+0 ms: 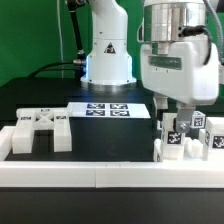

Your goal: Assemble chair

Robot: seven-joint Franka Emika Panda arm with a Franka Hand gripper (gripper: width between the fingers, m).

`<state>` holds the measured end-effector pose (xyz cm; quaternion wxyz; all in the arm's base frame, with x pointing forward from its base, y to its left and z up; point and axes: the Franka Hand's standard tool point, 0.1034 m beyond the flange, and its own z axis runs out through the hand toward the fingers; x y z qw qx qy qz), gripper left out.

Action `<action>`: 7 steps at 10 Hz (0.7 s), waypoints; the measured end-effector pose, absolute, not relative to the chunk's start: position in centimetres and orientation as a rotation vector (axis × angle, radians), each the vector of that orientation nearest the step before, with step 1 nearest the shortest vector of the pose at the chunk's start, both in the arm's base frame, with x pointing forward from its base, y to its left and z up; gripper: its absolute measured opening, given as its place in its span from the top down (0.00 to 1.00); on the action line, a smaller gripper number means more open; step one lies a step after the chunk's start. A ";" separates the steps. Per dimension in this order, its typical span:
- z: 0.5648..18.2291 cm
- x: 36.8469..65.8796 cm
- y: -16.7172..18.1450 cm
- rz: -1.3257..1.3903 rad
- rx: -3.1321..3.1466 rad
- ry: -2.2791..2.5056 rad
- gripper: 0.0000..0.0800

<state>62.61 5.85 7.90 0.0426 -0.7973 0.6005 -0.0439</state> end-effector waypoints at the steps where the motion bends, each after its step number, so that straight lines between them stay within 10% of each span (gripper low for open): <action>1: 8.0 62.7 6.0 -0.143 -2.535 1.716 0.19; 7: 8.1 63.1 5.5 -0.156 -2.950 0.962 0.19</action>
Offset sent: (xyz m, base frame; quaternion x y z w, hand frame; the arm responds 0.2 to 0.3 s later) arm 0.0091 0.0056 -0.0038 -0.0096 -0.0258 -0.2690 0.9628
